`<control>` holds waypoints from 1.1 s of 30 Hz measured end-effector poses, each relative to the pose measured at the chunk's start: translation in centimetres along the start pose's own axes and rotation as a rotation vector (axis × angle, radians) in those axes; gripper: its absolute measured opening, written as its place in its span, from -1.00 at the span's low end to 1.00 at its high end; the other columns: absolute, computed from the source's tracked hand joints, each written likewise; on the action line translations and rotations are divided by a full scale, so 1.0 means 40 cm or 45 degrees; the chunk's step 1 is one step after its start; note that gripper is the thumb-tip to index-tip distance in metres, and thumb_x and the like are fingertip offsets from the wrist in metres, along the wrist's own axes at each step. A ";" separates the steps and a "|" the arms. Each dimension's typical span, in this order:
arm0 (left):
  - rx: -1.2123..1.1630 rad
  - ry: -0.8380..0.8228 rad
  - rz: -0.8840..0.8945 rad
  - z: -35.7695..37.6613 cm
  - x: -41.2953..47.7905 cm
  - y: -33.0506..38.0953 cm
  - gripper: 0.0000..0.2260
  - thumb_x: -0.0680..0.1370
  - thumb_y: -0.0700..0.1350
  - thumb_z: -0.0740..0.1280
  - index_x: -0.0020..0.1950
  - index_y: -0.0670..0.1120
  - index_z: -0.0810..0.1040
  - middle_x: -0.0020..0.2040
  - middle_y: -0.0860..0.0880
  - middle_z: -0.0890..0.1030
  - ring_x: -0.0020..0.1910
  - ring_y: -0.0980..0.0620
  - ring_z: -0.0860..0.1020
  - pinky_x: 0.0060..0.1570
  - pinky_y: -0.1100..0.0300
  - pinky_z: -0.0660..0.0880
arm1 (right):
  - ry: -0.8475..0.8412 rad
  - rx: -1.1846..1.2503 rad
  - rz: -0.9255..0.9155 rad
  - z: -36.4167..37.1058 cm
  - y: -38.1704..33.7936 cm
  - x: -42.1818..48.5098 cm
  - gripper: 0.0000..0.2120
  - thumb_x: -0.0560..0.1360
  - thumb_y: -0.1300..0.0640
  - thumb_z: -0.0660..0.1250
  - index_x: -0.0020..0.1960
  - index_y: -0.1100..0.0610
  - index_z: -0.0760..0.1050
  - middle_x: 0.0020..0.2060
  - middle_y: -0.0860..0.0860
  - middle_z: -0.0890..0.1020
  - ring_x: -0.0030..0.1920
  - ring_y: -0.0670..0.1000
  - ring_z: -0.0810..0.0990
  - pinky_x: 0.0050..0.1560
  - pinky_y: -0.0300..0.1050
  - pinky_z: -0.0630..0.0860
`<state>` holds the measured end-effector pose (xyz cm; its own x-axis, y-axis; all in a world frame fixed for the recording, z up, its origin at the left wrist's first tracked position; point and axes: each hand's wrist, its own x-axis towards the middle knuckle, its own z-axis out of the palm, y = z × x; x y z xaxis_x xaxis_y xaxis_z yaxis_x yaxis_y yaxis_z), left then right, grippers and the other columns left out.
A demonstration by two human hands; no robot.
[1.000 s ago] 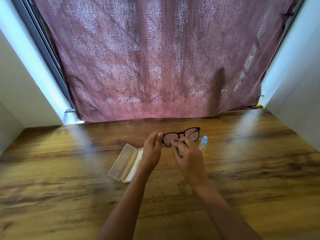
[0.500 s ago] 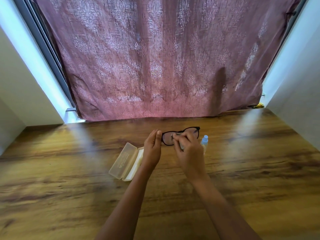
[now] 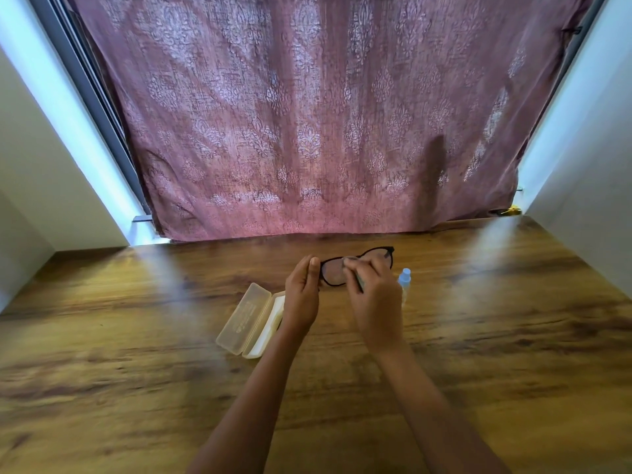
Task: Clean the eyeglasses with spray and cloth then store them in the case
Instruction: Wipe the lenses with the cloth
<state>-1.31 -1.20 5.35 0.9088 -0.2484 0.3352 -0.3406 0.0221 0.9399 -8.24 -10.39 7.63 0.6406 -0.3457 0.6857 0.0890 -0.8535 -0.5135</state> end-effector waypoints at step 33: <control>0.091 0.041 0.038 -0.022 -0.003 0.010 -0.71 0.62 -0.19 0.10 -0.28 -0.23 0.36 -0.36 -0.04 0.33 -0.36 0.15 0.30 -0.34 0.30 0.29 | -0.225 -0.019 -0.178 0.009 -0.041 -0.073 -0.71 0.45 0.30 0.33 0.18 0.27 0.52 -0.12 0.06 0.54 -0.13 -0.06 0.52 -0.06 -0.33 0.50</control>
<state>-1.35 -0.32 5.73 0.9050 -0.2171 0.3658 -0.3827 -0.0405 0.9230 -9.97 -7.83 6.29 0.7468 -0.1509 0.6477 0.1761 -0.8943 -0.4114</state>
